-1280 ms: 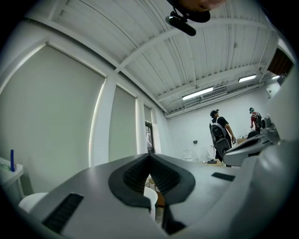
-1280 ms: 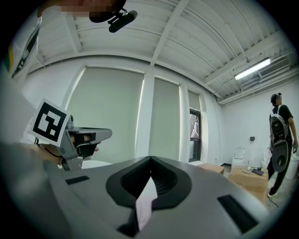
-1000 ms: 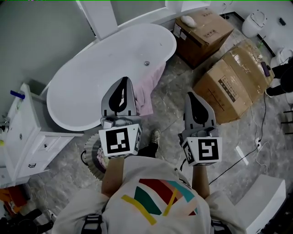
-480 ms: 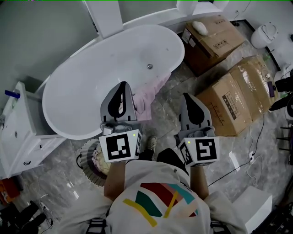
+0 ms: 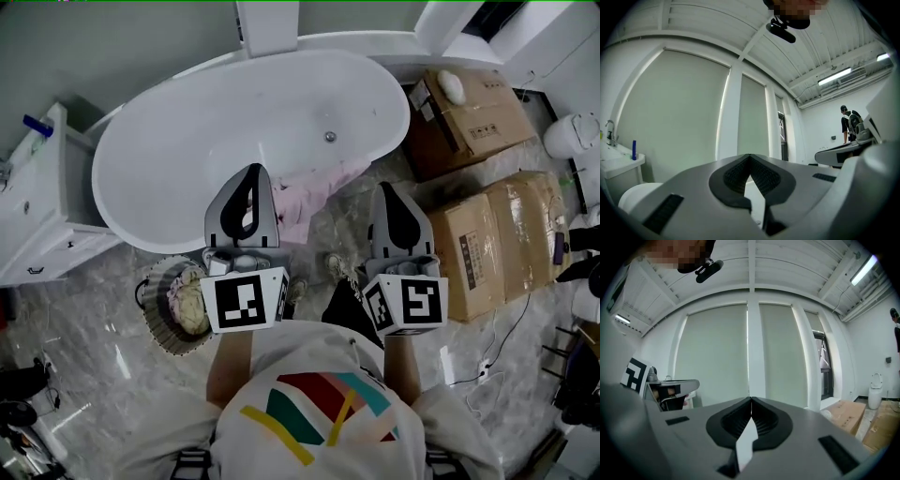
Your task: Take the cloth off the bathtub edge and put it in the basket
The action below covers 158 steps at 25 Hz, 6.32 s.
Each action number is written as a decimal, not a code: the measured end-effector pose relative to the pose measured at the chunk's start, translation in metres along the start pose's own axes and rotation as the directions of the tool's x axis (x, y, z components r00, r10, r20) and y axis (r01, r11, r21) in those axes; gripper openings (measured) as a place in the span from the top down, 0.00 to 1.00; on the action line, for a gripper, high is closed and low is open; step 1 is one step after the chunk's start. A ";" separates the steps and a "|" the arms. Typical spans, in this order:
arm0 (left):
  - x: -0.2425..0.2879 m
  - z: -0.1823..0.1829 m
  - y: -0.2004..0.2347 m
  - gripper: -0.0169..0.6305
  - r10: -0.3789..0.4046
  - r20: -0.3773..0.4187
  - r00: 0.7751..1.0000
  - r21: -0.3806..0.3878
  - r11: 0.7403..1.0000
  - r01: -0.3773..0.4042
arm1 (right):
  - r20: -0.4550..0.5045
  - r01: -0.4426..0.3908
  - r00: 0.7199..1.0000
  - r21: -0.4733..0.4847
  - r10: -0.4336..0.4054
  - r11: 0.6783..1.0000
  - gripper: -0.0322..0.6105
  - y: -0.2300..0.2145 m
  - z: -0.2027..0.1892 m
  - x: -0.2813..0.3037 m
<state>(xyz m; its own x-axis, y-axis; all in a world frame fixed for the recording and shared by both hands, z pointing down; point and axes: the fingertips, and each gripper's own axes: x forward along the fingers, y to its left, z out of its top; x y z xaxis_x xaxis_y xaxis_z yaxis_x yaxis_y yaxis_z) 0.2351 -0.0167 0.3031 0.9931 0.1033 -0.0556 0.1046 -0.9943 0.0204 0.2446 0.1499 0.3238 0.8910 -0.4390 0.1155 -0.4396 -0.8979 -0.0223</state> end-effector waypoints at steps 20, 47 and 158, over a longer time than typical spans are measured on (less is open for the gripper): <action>0.041 -0.011 -0.009 0.95 0.201 -0.026 0.979 -0.116 0.972 -0.202 | -0.016 -0.313 0.950 -0.045 0.313 0.949 0.93 -0.055 0.005 0.083; 0.081 -0.207 0.030 0.88 0.310 -0.244 0.919 0.009 0.948 -0.317 | -0.241 -0.486 0.834 0.104 0.496 0.868 0.62 -0.067 -0.164 0.192; 0.101 0.088 0.106 0.93 0.529 0.074 0.845 0.195 0.823 -0.533 | 0.096 -0.431 0.888 -0.165 0.449 0.887 0.88 0.000 0.149 0.215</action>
<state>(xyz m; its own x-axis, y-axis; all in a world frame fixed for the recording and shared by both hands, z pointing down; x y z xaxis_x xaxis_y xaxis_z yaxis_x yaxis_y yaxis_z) 0.3417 -0.1136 0.2119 0.8907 -0.4409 -0.1105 -0.4535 -0.8788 -0.1484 0.4535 0.0506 0.2009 0.6049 -0.7963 -0.0032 -0.7925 -0.6025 0.0944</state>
